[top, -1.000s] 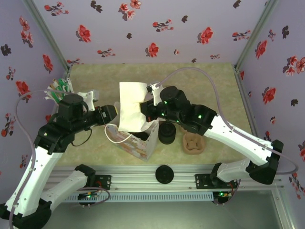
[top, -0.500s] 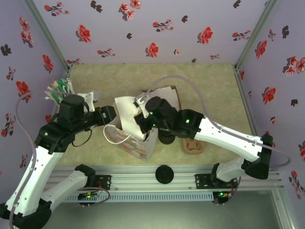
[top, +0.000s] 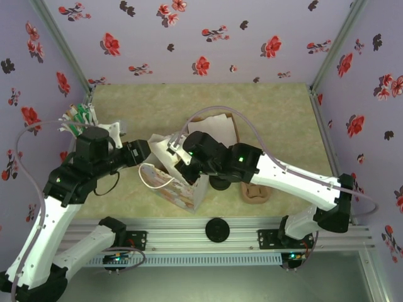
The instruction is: Pack the takeout coffee
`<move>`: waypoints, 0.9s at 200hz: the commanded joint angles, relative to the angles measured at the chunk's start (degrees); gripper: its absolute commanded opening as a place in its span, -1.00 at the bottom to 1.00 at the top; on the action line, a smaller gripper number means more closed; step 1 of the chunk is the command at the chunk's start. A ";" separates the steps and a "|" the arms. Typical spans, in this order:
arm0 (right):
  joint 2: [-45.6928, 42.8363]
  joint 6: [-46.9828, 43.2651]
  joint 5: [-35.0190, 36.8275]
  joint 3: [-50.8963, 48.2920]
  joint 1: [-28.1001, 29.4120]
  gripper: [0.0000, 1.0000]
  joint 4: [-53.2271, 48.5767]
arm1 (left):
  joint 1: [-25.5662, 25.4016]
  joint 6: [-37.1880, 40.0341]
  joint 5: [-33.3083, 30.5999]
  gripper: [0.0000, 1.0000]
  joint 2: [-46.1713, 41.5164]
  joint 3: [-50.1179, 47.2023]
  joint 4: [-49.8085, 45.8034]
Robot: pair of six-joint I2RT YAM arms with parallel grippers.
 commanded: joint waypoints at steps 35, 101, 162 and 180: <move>8.78 -2.98 -3.60 7.87 0.12 -1.00 -11.01 | -0.31 0.43 -6.64 0.04 -4.22 2.46 -0.76; 14.67 -1.16 -3.43 13.93 -0.83 -0.53 -17.25 | -0.32 0.37 -6.58 0.11 -3.49 1.45 -0.22; 11.80 1.81 -0.28 17.61 -1.12 -0.10 -17.29 | -0.31 0.44 -10.00 0.33 -5.33 1.61 -2.80; 10.45 3.05 0.67 17.61 -1.68 0.06 -16.28 | -0.31 -0.33 -13.04 0.40 -7.49 1.54 -6.03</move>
